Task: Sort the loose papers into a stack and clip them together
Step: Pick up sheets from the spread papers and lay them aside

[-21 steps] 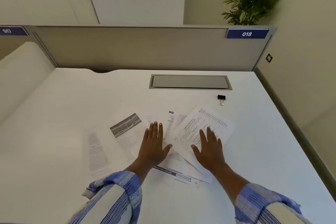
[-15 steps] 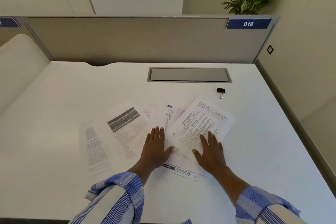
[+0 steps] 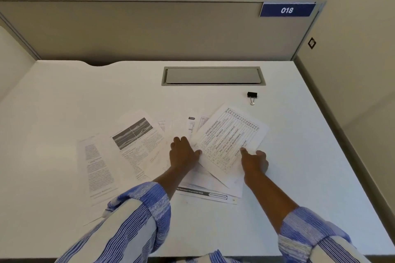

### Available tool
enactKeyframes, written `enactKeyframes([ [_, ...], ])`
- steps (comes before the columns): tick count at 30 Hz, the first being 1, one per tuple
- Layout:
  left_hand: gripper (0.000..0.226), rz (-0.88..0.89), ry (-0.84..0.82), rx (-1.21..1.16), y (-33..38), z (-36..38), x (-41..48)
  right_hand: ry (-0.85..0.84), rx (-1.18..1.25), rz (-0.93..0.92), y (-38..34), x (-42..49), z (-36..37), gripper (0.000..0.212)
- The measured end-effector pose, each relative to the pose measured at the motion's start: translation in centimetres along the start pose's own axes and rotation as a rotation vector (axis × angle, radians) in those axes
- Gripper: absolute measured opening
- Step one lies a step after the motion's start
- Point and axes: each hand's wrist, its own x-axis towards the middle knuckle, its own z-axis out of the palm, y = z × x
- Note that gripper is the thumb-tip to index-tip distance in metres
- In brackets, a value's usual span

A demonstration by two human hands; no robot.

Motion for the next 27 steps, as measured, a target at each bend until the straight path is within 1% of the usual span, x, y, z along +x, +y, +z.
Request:
enactKeyframes([
  [2,0.063,-0.029,-0.007,-0.036,0.4,0.1,0.1,-0.041,0.084,0.039,0.5,0.8,0.4,0.071],
  [4,0.064,-0.071,-0.009,-0.085,0.7,0.3,0.4,-0.085,0.148,0.069,1.0,1.5,0.6,0.066],
  [6,0.06,-0.093,-0.016,-0.163,0.8,0.4,0.6,-0.121,0.19,0.081,0.8,1.5,0.3,0.053],
  [8,0.052,-0.083,-0.031,-0.253,1.1,0.4,0.7,-0.19,0.225,0.095,0.4,1.3,-0.2,0.03],
  [9,0.048,-0.068,-0.032,-0.277,1.4,0.4,0.7,-0.235,0.239,0.104,0.3,1.3,-0.5,0.029],
  [11,0.045,-0.021,-0.036,-0.287,1.7,0.4,0.4,-0.29,0.242,0.111,0.3,1.3,-0.7,0.038],
  [12,0.044,0.0,-0.055,-0.286,1.8,0.5,0.2,-0.301,0.226,0.11,0.4,1.4,-0.6,0.038],
  [14,0.042,0.029,-0.111,-0.275,1.9,0.8,-0.3,-0.294,0.159,0.053,0.5,1.1,-0.5,0.03],
  [16,0.04,0.048,-0.147,-0.255,1.7,1.2,-0.9,-0.272,0.077,-0.038,0.5,0.9,-0.4,0.013],
  [17,0.041,0.054,-0.15,-0.251,1.6,1.3,-1.2,-0.256,0.039,-0.09,0.6,0.9,-0.5,0.015],
  [19,0.049,0.051,-0.119,-0.261,1.2,1.3,-1.7,-0.226,-0.015,-0.2,0.3,0.5,-1.1,0.027],
  [21,0.057,0.03,-0.043,-0.297,0.7,1.0,-1.9,-0.235,-0.036,-0.306,0.0,0.8,-1.9,0.032],
  [23,0.059,-0.017,0.032,-0.336,0.1,0.6,-1.7,-0.271,-0.048,-0.377,0.0,1.3,-2.8,0.034],
  [24,0.061,-0.048,0.054,-0.33,0.0,0.4,-1.6,-0.284,-0.047,-0.383,-0.1,1.6,-3.3,0.035],
  [27,0.07,-0.134,0.055,-0.215,-0.1,0.1,-1.4,-0.309,-0.061,-0.314,0.1,2.4,-4.1,0.036],
])
